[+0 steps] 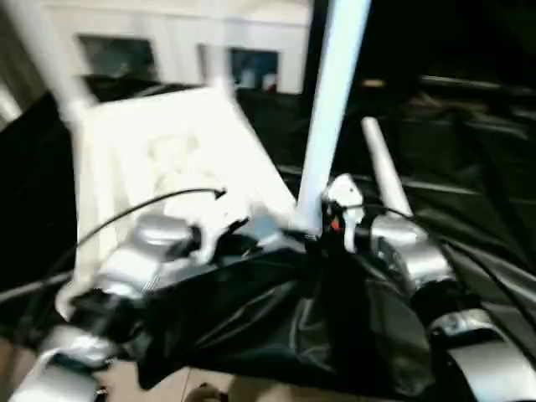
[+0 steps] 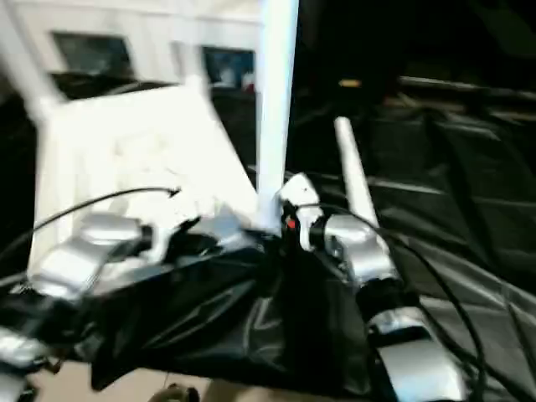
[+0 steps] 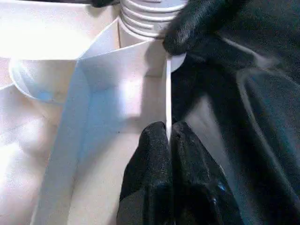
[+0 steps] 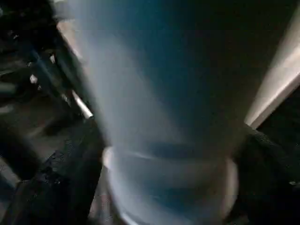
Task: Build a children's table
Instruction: Rotate leg to tighten
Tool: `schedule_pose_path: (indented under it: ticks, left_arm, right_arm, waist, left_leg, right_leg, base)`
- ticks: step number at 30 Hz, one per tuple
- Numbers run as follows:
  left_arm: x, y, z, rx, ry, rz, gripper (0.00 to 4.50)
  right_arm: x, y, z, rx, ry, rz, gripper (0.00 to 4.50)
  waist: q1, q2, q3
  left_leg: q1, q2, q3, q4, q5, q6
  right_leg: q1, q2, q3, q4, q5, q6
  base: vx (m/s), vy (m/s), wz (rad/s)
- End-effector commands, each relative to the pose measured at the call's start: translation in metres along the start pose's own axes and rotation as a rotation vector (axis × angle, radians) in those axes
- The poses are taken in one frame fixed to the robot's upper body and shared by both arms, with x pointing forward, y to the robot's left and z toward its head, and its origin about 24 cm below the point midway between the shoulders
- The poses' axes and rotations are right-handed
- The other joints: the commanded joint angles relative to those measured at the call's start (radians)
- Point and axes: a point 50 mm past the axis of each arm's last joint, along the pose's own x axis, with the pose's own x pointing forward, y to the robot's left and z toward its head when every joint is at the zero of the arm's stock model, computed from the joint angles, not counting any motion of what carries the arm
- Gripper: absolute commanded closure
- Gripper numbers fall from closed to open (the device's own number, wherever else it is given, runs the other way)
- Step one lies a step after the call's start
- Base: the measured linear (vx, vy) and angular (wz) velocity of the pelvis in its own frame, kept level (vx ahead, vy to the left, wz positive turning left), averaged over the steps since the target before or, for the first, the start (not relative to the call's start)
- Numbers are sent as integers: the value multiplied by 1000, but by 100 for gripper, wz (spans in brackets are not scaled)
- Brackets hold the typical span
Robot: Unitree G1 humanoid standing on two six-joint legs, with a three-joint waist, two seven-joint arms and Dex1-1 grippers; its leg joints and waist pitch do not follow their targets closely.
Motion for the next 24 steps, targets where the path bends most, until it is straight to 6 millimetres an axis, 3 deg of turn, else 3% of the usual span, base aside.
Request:
schedule_pose_path:
  ticks: [1,5,9,15,17,18,19,20,21,23,24]
  left_arm:
    - [5,-10,13,55,-57,-89,450]
    - [2,-14,8,51,-45,-113,450]
    - [1,-12,8,54,-39,-106,450]
    - [4,-8,6,39,-23,-58,450]
    - [9,0,7,2,-16,37,450]
    - [14,7,8,-36,-17,105,450]
    - [14,7,8,-36,-17,105,450]
    - [21,17,12,-75,-23,224,450]
    - [26,23,15,-102,-25,287,450]
    - [33,29,21,-137,-39,365,450]
    - [38,32,25,-155,-51,399,450]
  right_arm:
    - [-1,3,2,0,-10,48,56]
    - [-2,6,1,-3,17,99,72]
    - [1,8,2,11,-2,116,100]
    - [7,15,-10,60,15,100,148]
    - [13,12,-19,80,18,-47,159]
    - [18,7,-23,96,-3,-202,163]
    - [18,7,-23,96,-3,-202,166]
    - [24,2,-28,170,-24,-377,168]
    - [28,0,-31,234,-35,-469,168]
    - [36,-1,-33,309,-47,-569,171]
    - [42,0,-33,341,-46,-615,171]
  waist:
    - [-8,3,-79]
    - [-9,2,-72]
    - [-11,0,-70]
    - [-10,9,-77]
    - [-13,11,-76]
    - [-17,13,-70]
    - [-19,11,-68]
    - [-23,17,-66]
    - [-28,11,-67]
    - [-35,17,-67]
    - [-39,14,-67]
  left_leg:
    - [41,13,11,-58,-149,63]
    - [43,13,10,-69,-246,20]
    - [44,11,8,-74,-280,-3]
    - [42,8,6,-69,-230,0]
    - [42,6,7,-69,-228,-4]
    - [45,4,8,-73,-259,-21]
    - [45,4,6,-77,-281,-33]
    - [51,3,4,-80,-337,-55]
    - [53,2,1,-83,-360,-68]
    - [57,-1,-1,-82,-381,-74]
    - [55,0,-1,-83,-383,-72]
  right_leg:
    - [47,-32,10,-46,72,-282]
    - [42,-37,13,-60,-72,-252]
    - [41,-41,17,-67,-145,-229]
    - [44,-37,15,-58,-51,-239]
    - [43,-36,15,-58,-30,-244]
    - [38,-36,17,-65,-71,-242]
    - [41,-40,17,-67,-111,-235]
    - [38,-42,19,-74,-198,-218]
    - [40,-43,19,-79,-247,-202]
    - [33,-43,20,-83,-275,-192]
    - [35,-42,19,-85,-274,-190]
  base:
    - [0,0,0]
    - [0,0,0]
    - [0,0,0]
    - [0,0,0]
    - [0,0,0]
    - [0,0,0]
    - [0,0,0]
    - [0,0,0]
    - [0,0,0]
    - [0,0,0]
    - [0,0,0]
